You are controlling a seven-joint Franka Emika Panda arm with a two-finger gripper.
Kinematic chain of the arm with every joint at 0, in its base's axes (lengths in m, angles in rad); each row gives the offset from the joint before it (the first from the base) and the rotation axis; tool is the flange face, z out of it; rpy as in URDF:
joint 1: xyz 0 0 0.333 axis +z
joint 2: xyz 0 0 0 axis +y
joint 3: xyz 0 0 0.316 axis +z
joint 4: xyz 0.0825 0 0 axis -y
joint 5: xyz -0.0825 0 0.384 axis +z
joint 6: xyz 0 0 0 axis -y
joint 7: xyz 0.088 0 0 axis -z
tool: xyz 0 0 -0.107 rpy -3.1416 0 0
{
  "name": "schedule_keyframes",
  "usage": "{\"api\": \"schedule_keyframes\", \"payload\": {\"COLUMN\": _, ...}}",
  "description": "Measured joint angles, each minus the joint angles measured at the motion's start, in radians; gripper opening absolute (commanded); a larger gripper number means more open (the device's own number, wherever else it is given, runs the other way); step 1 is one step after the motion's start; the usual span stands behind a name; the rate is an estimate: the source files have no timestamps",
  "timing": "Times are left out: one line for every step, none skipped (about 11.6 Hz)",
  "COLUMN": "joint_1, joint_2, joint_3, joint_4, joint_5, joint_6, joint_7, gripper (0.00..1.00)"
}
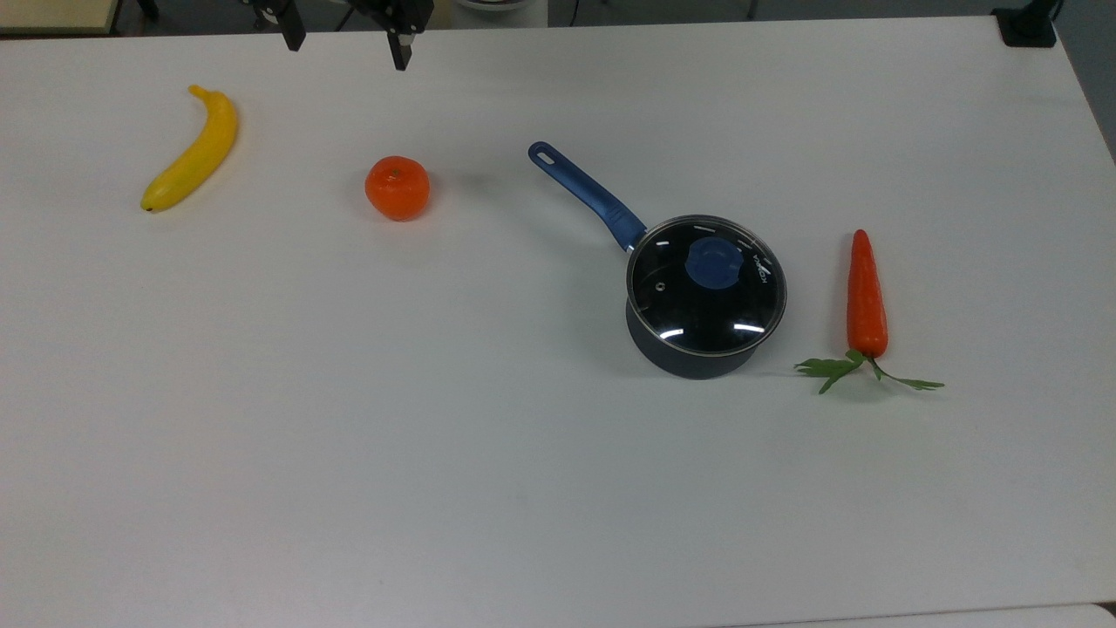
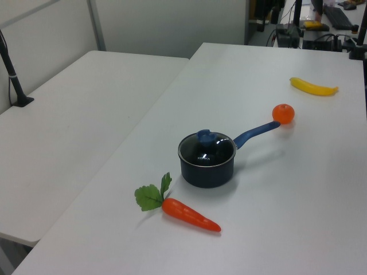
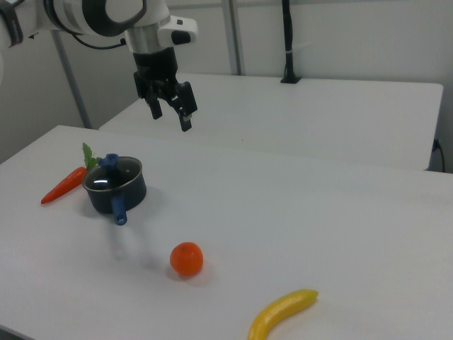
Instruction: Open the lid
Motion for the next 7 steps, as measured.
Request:
{"api": "schedule_keyframes", "payload": {"joint_1": 0.000, "joint_2": 0.005, "joint_3": 0.000, "joint_4": 0.000, "joint_5": 0.000, "joint_6": 0.001, "joint_7": 0.002, "gripper": 1.00}}
{"api": "schedule_keyframes", "payload": {"joint_1": 0.001, "joint_2": 0.008, "joint_3": 0.000, "joint_4": -0.001, "joint_5": 0.001, "joint_6": 0.001, "joint_7": 0.003, "gripper": 1.00}}
{"api": "schedule_keyframes", "payload": {"joint_1": 0.003, "joint_2": 0.010, "joint_3": 0.002, "joint_4": -0.003, "joint_5": 0.001, "joint_6": 0.001, "joint_7": 0.003, "gripper": 1.00}}
{"api": "schedule_keyframes", "payload": {"joint_1": 0.007, "joint_2": 0.010, "joint_3": 0.005, "joint_4": -0.005, "joint_5": 0.001, "joint_6": 0.001, "joint_7": 0.005, "gripper": 1.00}}
{"api": "schedule_keyframes", "payload": {"joint_1": 0.012, "joint_2": 0.011, "joint_3": 0.009, "joint_4": -0.009, "joint_5": 0.001, "joint_6": -0.008, "joint_7": 0.006, "gripper": 1.00}}
{"api": "schedule_keyframes", "payload": {"joint_1": 0.023, "joint_2": 0.012, "joint_3": 0.013, "joint_4": -0.016, "joint_5": 0.001, "joint_6": -0.016, "joint_7": 0.006, "gripper": 1.00}}
{"api": "schedule_keyframes", "payload": {"joint_1": 0.039, "joint_2": 0.013, "joint_3": 0.014, "joint_4": -0.029, "joint_5": 0.000, "joint_6": -0.019, "joint_7": 0.006, "gripper": 1.00}}
